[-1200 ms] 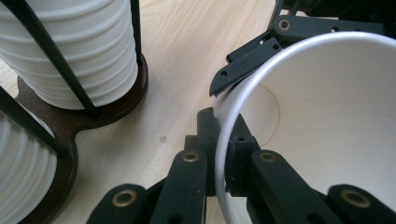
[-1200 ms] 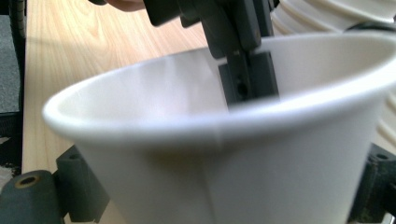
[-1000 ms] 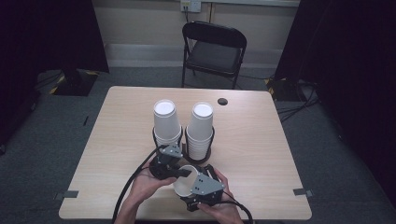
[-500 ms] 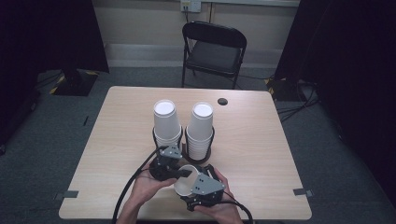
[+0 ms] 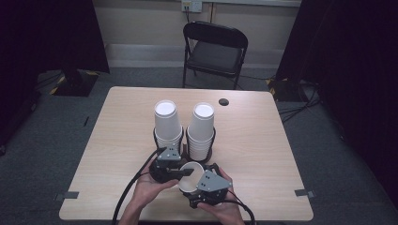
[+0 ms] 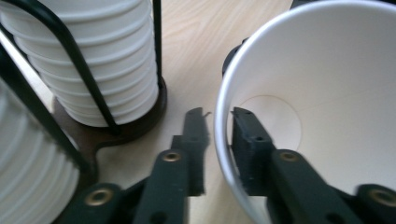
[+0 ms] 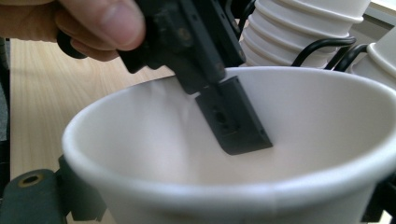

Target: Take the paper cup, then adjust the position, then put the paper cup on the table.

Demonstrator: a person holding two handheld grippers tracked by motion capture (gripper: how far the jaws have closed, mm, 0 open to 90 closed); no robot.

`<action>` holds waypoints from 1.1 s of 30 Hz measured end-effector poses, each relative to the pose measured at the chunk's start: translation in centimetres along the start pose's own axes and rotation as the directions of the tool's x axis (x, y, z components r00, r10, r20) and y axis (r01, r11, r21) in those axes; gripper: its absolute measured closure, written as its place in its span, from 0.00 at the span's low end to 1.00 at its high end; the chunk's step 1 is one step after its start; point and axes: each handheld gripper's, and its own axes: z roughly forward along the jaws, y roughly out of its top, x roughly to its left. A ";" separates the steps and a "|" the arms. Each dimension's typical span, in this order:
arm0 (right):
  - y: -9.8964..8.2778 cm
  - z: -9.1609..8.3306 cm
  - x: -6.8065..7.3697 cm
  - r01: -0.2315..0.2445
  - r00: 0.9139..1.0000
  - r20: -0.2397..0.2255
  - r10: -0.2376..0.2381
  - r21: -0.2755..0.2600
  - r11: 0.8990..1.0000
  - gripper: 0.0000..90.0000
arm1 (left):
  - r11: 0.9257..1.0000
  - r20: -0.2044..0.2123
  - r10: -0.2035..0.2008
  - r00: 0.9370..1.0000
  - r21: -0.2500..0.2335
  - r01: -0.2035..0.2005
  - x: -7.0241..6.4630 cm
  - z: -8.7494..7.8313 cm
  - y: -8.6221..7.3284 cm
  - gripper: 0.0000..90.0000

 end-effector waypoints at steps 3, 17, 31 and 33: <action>-0.2 -0.1 -0.1 -0.009 1.000 0.007 0.009 0.000 1.000 0.11 | 0.999 -0.021 0.010 1.000 -0.033 -0.011 -0.1 -0.2 -0.2 0.78; -1.8 -0.7 -1.7 -0.123 0.990 0.064 0.123 0.001 0.992 0.11 | 0.982 -0.091 -0.045 0.995 -0.188 0.027 -0.6 -1.5 -0.8 0.44; -3.3 -2.3 -3.9 -0.266 0.956 0.119 0.267 -0.024 0.964 0.11 | 0.954 -0.127 -0.111 0.986 -0.292 0.070 1.0 -2.3 -2.4 0.31; -3.4 -2.5 -4.5 -0.290 0.948 0.123 0.293 -0.039 0.956 0.12 | 0.952 -0.145 -0.129 0.981 -0.294 0.082 1.2 -2.5 -2.8 0.29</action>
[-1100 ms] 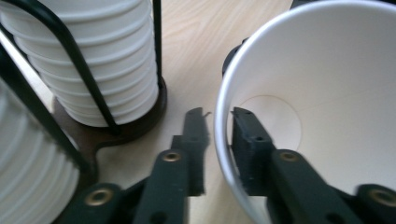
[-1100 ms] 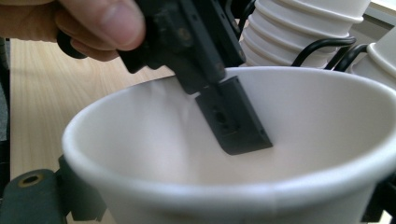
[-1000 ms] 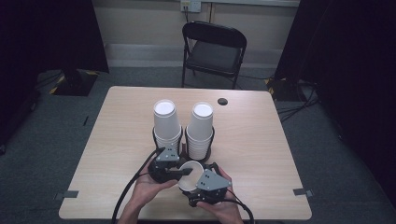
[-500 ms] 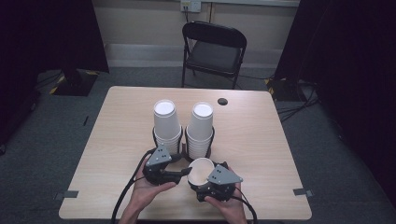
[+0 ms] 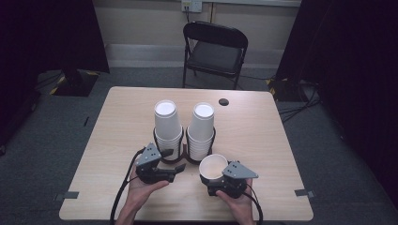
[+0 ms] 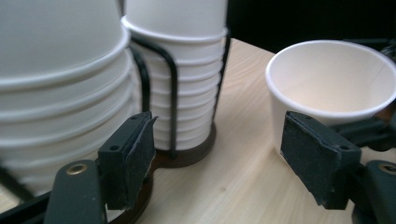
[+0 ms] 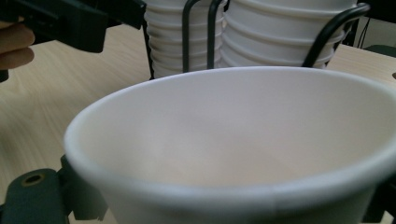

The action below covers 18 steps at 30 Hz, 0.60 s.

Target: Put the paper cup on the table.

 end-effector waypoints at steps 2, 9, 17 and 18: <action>0.0 -0.2 -0.3 -0.020 1.000 0.003 0.020 -0.005 1.000 0.12 | 1.000 -0.009 -0.004 1.000 -0.005 0.003 0.2 -0.2 -0.3 0.27; 0.1 -0.7 -1.3 -0.050 0.999 0.021 0.050 -0.020 0.999 0.12 | 1.000 -0.031 -0.024 0.999 -0.012 0.024 0.7 -0.6 -1.4 0.22; 0.3 -1.2 -2.9 -0.103 0.993 0.050 0.106 -0.045 0.994 0.12 | 1.000 -0.098 0.003 0.995 0.002 -0.003 1.0 -1.0 -3.5 0.19; 0.4 -1.2 -3.1 -0.107 0.993 0.052 0.109 -0.047 0.993 0.12 | 1.000 -0.105 -0.001 0.995 0.003 0.002 1.1 -1.1 -3.7 0.19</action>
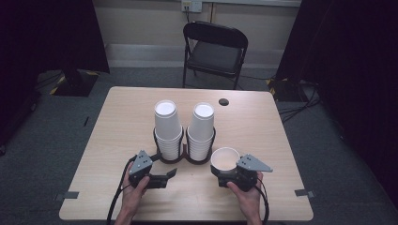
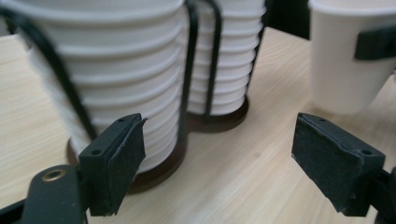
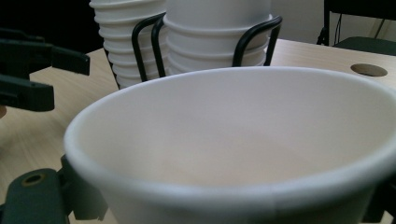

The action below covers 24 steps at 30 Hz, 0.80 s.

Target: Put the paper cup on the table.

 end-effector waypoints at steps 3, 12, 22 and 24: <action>0.2 0.0 -0.4 -0.010 1.000 0.001 0.010 -0.006 1.000 0.12 | 1.000 -0.020 -0.008 1.000 -0.003 0.008 0.3 0.0 -0.6 0.18; 1.5 1.0 -2.7 -0.040 0.998 0.042 0.041 -0.010 0.999 0.12 | 0.995 -0.130 -0.062 0.990 -0.089 0.051 1.3 -0.5 -2.5 0.17; 3.0 1.9 -4.3 -0.053 0.995 0.086 0.056 -0.029 0.998 0.12 | 0.993 -0.158 -0.060 0.986 -0.114 0.043 1.0 -0.2 -3.1 0.17; 3.4 2.2 -4.9 -0.053 0.993 0.099 0.056 -0.036 0.998 0.11 | 0.993 -0.180 -0.044 0.983 -0.116 0.023 0.7 -0.2 -3.1 0.17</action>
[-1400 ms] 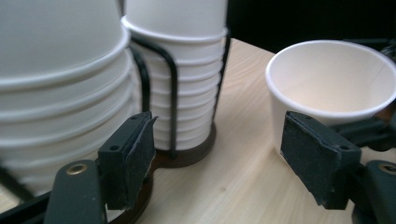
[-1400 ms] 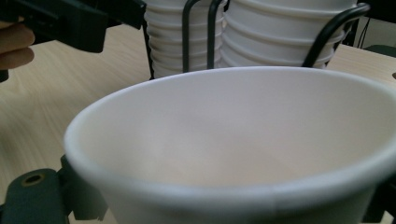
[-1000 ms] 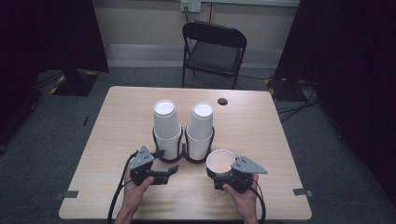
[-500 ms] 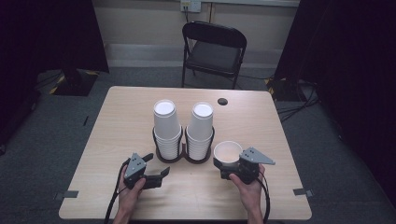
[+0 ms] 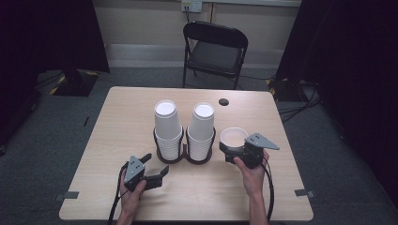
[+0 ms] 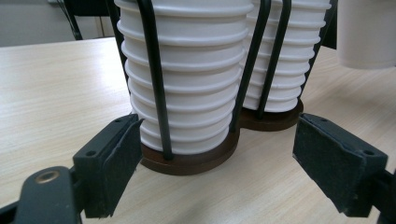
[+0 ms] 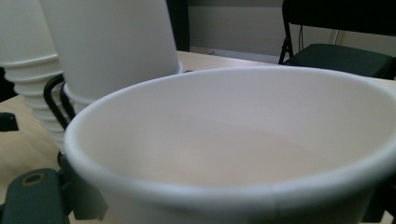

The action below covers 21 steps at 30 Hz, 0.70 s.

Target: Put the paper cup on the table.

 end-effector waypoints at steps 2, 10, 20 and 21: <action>0.1 0.1 -0.1 -0.002 1.000 0.004 0.002 0.002 1.000 0.11 | 1.000 -0.021 -0.003 1.000 -0.004 0.003 -0.1 0.0 0.0 0.17; 1.5 1.2 -1.2 0.007 0.999 0.040 -0.006 -0.019 1.000 0.11 | 0.999 -0.030 0.017 0.999 -0.036 -0.018 -0.3 -0.3 -0.2 0.17; 1.6 3.3 -2.7 -0.007 0.997 0.076 0.010 -0.033 0.999 0.11 | 0.998 -0.034 0.018 0.999 -0.058 -0.020 -0.4 -0.5 -0.3 0.18; 1.6 3.3 -2.7 -0.007 0.997 0.076 0.010 -0.033 0.999 0.11 | 0.998 -0.034 0.018 0.999 -0.058 -0.020 -0.4 -0.5 -0.3 0.17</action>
